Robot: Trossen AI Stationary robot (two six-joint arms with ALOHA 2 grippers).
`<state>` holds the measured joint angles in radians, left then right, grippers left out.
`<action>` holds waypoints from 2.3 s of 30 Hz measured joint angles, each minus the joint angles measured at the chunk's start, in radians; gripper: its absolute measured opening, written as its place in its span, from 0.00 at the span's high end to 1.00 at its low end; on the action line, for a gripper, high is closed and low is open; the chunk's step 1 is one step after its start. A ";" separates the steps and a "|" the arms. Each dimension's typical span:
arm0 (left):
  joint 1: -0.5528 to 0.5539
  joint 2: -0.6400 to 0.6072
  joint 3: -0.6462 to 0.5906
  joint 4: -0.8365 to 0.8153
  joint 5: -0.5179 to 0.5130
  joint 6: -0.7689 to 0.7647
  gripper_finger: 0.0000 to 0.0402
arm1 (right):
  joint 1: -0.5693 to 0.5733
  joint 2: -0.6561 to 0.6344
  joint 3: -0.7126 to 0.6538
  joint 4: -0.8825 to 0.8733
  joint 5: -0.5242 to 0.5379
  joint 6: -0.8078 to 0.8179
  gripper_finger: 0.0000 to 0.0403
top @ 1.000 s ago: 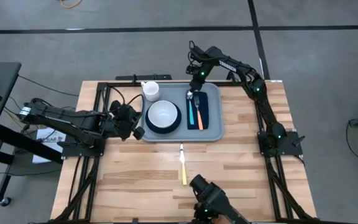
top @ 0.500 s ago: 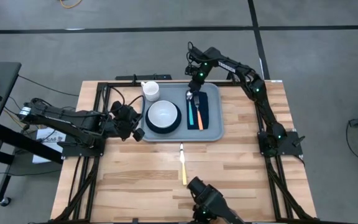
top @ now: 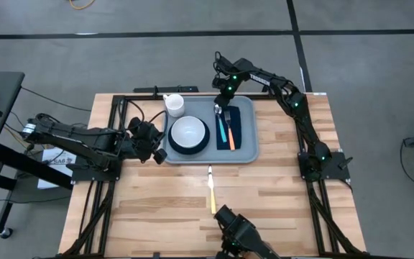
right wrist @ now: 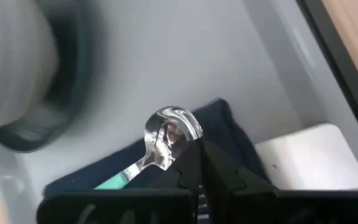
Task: Set up tray
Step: Put the blue spoon on the dark blue napkin to the left of the orange fork
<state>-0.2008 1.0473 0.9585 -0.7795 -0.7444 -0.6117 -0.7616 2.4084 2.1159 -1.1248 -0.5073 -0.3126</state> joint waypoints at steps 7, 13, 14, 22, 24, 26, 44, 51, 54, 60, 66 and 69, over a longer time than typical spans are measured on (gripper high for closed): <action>0.000 0.000 0.000 0.000 0.004 -0.001 0.93 | 0.001 0.000 -0.010 0.013 0.039 0.045 1.00; 0.000 0.000 0.000 0.000 0.007 -0.002 0.93 | 0.000 0.000 -0.010 0.007 0.052 0.105 1.00; 0.000 0.000 0.000 0.000 0.009 -0.002 0.93 | 0.000 0.000 -0.010 0.008 0.062 0.113 1.00; -0.002 0.000 0.000 -0.001 0.031 -0.002 0.93 | 0.000 0.000 -0.010 0.011 0.098 0.216 1.00; -0.002 0.000 0.000 0.000 0.032 0.000 0.93 | 0.000 0.000 -0.010 0.011 0.110 0.242 1.00; -0.002 0.000 0.000 -0.001 0.031 0.000 0.93 | 0.000 0.000 -0.010 0.011 0.123 0.269 1.00; -0.002 0.000 0.000 -0.059 0.038 0.008 0.93 | 0.015 0.001 -0.010 0.000 0.119 0.449 1.00; -0.002 0.000 0.000 -0.069 0.043 0.012 0.93 | 0.042 0.001 -0.010 -0.011 0.160 0.474 1.00; -0.002 0.000 0.000 -0.069 0.060 0.015 0.93 | 0.051 0.001 -0.010 -0.025 0.195 0.489 1.00; -0.002 0.000 0.000 -0.069 0.062 0.015 0.93 | 0.051 0.001 -0.010 -0.038 0.225 0.494 1.00; -0.002 0.000 0.000 -0.068 0.072 0.015 0.93 | 0.050 0.001 -0.010 -0.038 0.226 0.499 1.00; -0.002 0.000 0.000 -0.068 0.078 0.015 0.93 | 0.050 0.001 -0.010 -0.038 0.226 0.508 1.00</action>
<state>-0.2028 1.0477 0.9587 -0.8477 -0.6668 -0.5970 -0.7112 2.4096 2.1056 -1.1629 -0.2816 0.1950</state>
